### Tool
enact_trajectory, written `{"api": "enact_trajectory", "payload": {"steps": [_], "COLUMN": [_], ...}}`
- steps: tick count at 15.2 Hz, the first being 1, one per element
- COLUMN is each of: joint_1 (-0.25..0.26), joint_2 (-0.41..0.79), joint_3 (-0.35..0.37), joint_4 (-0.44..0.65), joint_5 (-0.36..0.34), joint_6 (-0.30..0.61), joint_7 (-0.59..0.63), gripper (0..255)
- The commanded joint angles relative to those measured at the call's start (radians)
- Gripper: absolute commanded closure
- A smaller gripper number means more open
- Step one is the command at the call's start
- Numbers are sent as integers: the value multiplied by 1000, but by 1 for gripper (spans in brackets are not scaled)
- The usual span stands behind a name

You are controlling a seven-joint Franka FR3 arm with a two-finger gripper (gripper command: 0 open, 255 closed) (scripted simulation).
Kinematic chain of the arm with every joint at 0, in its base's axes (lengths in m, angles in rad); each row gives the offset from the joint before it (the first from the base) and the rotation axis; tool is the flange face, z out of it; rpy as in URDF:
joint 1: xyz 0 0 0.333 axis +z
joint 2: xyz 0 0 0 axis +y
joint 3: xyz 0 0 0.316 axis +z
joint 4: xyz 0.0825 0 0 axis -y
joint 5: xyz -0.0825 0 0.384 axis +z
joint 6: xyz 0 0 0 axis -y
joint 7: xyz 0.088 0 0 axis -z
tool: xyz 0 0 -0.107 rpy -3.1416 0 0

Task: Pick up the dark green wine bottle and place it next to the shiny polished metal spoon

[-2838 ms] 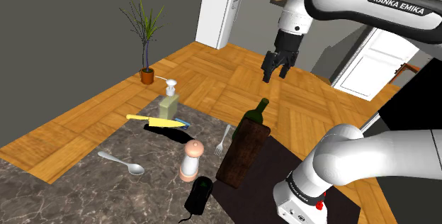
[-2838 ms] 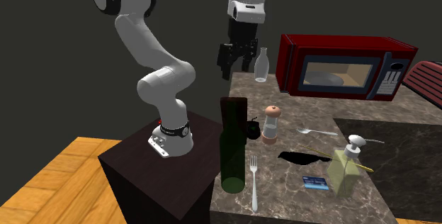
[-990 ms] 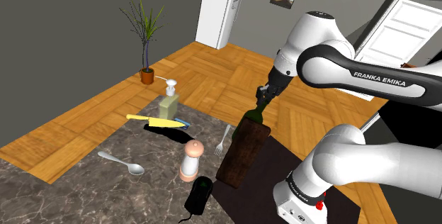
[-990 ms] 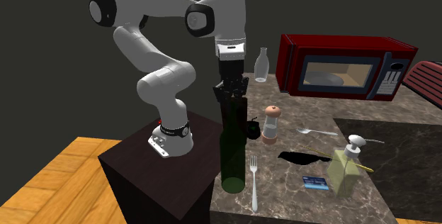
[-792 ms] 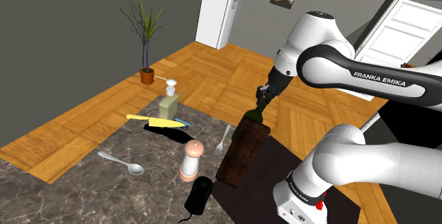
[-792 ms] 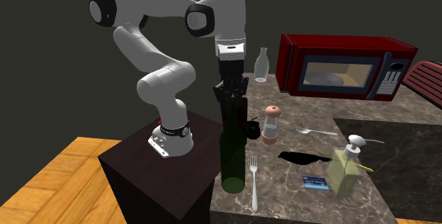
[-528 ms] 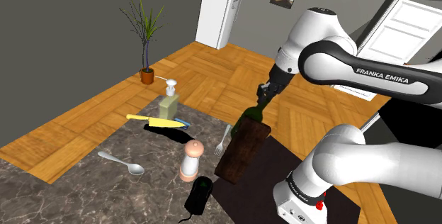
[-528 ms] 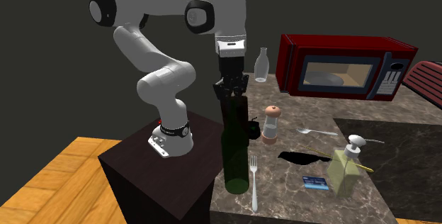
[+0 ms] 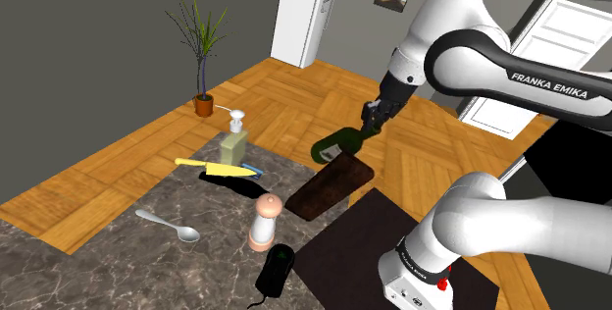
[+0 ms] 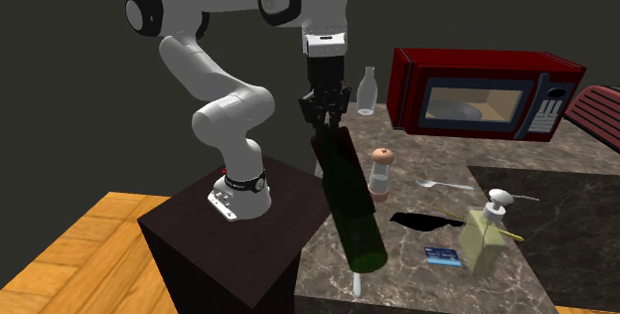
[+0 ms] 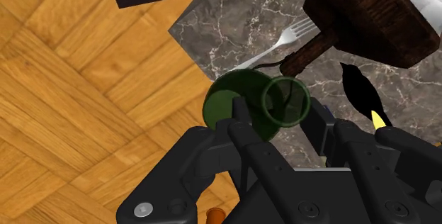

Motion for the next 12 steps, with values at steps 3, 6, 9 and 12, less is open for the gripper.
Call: {"api": "enact_trajectory", "payload": {"steps": [3,6,9,12], "joint_1": [-3,-5,-6,-8], "joint_2": [9,19,32,45], "joint_3": [-5,-6,-7,-8], "joint_4": [62,108,154,202], "joint_5": [-3,-4,-5,-7], "joint_6": [-51,-86,-120,-154], "joint_7": [-7,-10,-13,-16], "gripper": [255,255,255,255]}}
